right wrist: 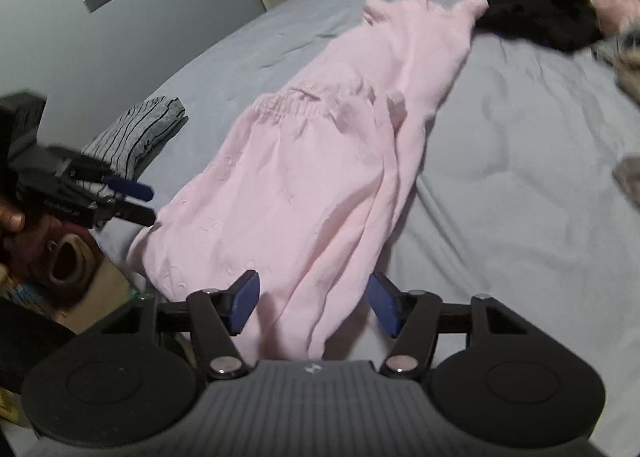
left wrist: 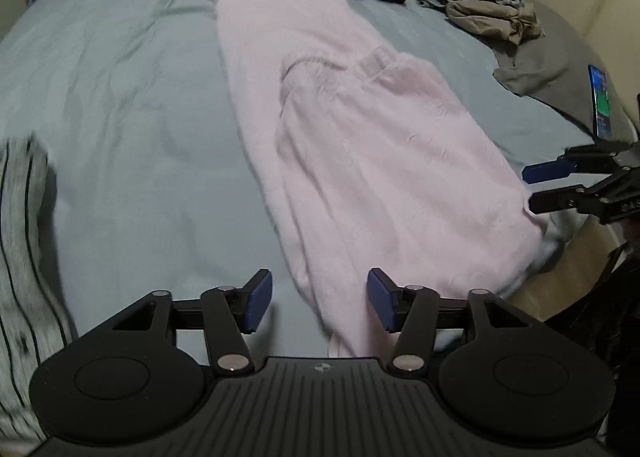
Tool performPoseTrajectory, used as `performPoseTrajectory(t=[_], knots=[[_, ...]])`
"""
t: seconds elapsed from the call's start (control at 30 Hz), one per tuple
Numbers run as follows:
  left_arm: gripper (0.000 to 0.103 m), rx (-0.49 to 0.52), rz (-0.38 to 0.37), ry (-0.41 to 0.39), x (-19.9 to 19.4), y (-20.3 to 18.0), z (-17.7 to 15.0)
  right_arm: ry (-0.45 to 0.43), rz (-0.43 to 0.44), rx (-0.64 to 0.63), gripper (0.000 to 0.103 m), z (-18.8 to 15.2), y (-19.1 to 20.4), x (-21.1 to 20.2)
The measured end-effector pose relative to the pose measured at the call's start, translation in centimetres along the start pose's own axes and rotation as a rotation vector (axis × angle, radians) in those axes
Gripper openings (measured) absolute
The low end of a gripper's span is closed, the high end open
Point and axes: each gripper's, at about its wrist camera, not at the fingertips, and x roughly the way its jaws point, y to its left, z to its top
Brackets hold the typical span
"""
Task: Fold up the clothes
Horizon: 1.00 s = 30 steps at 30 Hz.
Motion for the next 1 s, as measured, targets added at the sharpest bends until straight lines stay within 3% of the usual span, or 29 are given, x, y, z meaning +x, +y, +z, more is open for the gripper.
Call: performPoseTrajectory(t=[0.1,0.23,0.33,0.4,0.43,0.47,0.63,0.8,0.9,1.0], knots=[[0.053,-0.048,-0.006,0.056,1.2,0.4,-1.0,0.065,-0.014,0.045,0.064,-0.3,0.3,1.3],[0.053,-0.147,-0.108,0.084,2.4,0.6,-1.4,0.104,0.039,0.067,0.064,-0.7,1.3,2.4],[0.055,-0.156,-0.147,0.077,3.2,0.4,-1.4,0.122,0.038,0.067,0.064,-0.9,2.3,3.0],[0.056,-0.157,-0.178,0.071,3.6,0.5,-1.3,0.122,0.026,0.060,0.049,-0.9,2.7,3.5],[0.044,-0.162,-0.208,0.064,3.7,0.6,-1.3,0.123,0.035,0.072,0.025,-0.8,2.7,3.6],[0.006,-0.177,-0.255,0.062,3.7,0.9,-1.3,0.123,0.050,0.089,0.021,-0.7,2.6,3.6],[0.005,-0.132,-0.296,0.044,1.5,-0.4,-1.0,0.088,0.087,0.116,0.016,-0.9,2.4,1.2],[0.005,-0.093,-0.330,0.119,0.1,-2.1,-2.3,0.114,0.132,0.134,0.016,-2.7,2.8,-1.3],[0.005,-0.079,-0.340,0.164,0.5,-3.6,-4.0,0.162,0.119,0.106,0.016,-4.8,3.4,-2.1],[0.015,-0.075,-0.293,0.198,1.6,-5.2,-5.0,0.164,0.066,0.113,0.016,-6.2,3.1,-2.6]])
